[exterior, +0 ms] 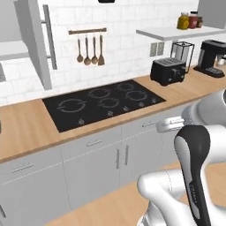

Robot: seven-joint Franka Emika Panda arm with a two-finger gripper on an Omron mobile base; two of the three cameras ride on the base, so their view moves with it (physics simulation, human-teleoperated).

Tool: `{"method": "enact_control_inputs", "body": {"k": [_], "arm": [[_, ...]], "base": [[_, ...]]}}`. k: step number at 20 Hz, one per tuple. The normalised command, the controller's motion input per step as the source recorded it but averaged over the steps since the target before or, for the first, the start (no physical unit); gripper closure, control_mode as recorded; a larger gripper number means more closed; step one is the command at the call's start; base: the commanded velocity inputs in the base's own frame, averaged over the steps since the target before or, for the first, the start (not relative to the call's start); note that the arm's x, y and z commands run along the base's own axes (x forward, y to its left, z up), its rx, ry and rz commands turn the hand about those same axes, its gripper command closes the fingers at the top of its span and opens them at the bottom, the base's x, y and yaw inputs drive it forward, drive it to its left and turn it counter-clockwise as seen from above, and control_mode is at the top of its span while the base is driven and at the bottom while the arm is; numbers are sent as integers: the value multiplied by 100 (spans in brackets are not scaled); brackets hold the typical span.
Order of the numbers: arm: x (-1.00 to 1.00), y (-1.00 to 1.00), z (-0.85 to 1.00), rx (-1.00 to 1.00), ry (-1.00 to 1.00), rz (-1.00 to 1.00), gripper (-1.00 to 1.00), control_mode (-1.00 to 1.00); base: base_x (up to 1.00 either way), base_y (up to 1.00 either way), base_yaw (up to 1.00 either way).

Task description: Gather all objects into one cabinet and sort the glasses and bowls to opposite sides.

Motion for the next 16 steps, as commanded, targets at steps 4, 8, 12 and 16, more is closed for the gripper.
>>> {"method": "enact_control_inputs", "body": {"k": [4,8,12,16], "arm": [[0,0,0,0,0,0,-100,100],[0,0,0,0,0,0,-100,100],[0,0,0,0,0,0,-100,100],[0,0,0,0,0,0,-100,100]], "base": [[0,94,-11],[19,74,-7],[3,86,-7],[6,88,-7]]}}
